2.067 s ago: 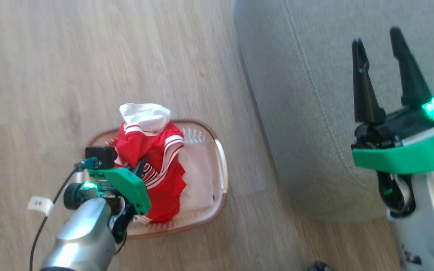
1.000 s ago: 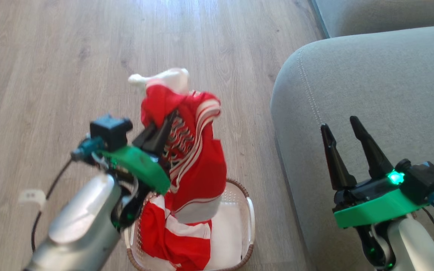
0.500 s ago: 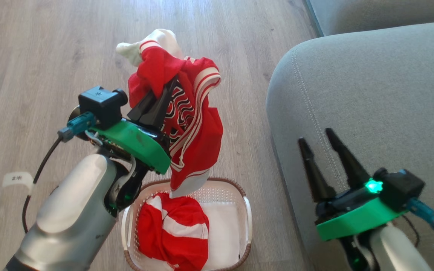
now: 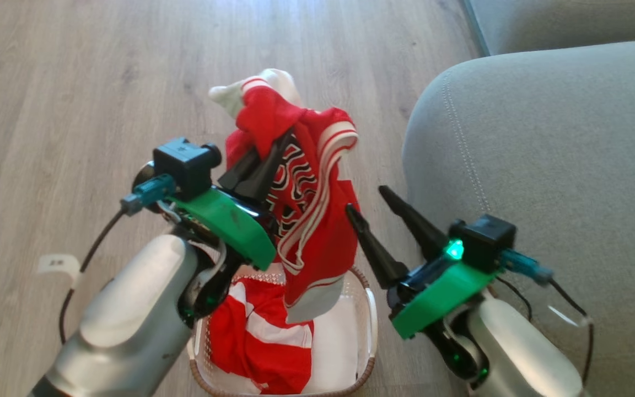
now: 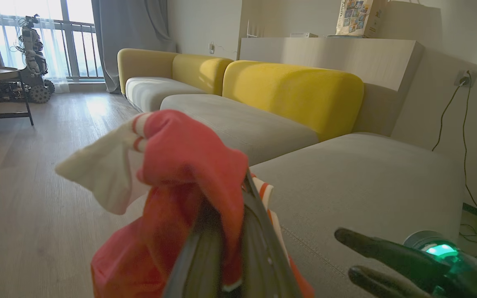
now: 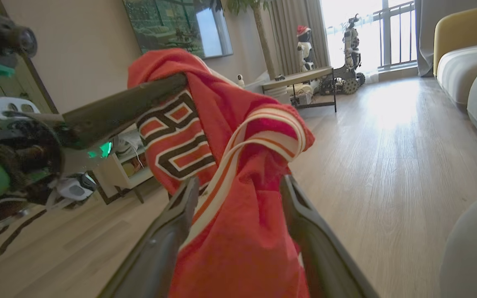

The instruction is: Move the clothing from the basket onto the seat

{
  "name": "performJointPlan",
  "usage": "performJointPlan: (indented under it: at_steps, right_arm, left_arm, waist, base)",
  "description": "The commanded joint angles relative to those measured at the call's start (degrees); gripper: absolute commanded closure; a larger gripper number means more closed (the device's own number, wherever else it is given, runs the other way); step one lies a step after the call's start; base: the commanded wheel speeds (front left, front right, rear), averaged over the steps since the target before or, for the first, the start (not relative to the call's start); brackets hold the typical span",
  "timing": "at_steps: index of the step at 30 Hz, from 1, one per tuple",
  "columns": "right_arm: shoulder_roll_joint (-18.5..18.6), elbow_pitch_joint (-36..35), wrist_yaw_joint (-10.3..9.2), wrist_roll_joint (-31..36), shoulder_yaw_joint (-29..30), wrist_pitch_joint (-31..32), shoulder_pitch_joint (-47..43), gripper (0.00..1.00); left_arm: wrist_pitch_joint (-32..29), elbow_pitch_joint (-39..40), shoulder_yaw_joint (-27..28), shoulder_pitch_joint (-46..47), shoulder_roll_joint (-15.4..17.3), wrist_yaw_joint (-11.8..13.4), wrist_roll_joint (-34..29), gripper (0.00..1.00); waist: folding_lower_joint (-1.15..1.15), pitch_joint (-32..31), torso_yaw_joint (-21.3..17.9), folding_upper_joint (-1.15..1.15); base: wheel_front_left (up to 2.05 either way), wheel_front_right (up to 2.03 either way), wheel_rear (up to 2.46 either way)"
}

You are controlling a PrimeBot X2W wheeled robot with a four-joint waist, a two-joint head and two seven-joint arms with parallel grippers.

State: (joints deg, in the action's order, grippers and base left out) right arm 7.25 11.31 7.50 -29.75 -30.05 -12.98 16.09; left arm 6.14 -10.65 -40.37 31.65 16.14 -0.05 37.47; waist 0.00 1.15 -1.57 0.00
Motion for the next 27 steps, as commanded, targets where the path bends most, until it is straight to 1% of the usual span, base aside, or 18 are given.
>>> performJointPlan:
  at_steps: [1, 10, 11, 15, 20, 27]
  right_arm:
    - [-0.9, 0.3, -0.01, -1.1, -2.4, 0.5, 3.9, 0.0]
    - [-1.2, 11.2, -0.01, -6.2, -8.3, 1.6, 10.3, 0.0]
    - [-1.2, 11.2, -0.01, -6.2, -8.3, 1.6, 10.3, 0.0]
    - [-1.4, 15.6, -0.01, -8.8, -10.7, 1.9, 12.3, 0.0]
    - [-1.7, 19.6, -0.01, -12.7, -12.9, 1.0, 14.6, 0.0]
    - [-1.7, 23.4, -0.01, -16.5, -16.9, -0.2, 18.1, 0.0]
  left_arm:
    - [0.1, 2.0, 1.8, 3.7, 0.5, -0.3, -0.6, 1.0]
    - [-0.1, 2.4, -0.8, 3.3, -1.1, -1.1, -0.9, 1.0]
    - [-0.1, 2.4, -0.8, 3.3, -1.1, -1.1, -0.9, 1.0]
    - [-0.5, 2.6, -2.2, 3.2, -2.1, -1.7, -0.8, 1.0]
    - [-1.1, 3.0, -3.8, 3.0, -2.9, -2.4, -0.7, 1.0]
    - [-1.9, 3.3, -5.4, 2.5, -3.4, -2.7, -0.5, 1.0]
  waist:
    - [0.0, 0.0, 0.9, 0.0]
    - [0.0, -0.1, 4.0, 0.0]
    - [0.0, -0.1, 4.0, 0.0]
    - [0.0, -0.4, 5.9, 0.0]
    - [0.0, -0.8, 8.0, 0.0]
    - [0.0, -1.0, 10.2, 0.0]
  base:
    - [0.0, 0.0, 0.0]
    - [0.0, 0.0, 0.0]
    - [0.0, 0.0, 0.0]
    - [0.0, 0.0, 0.0]
    - [0.0, 0.0, 0.0]
    - [0.0, 0.0, 0.0]
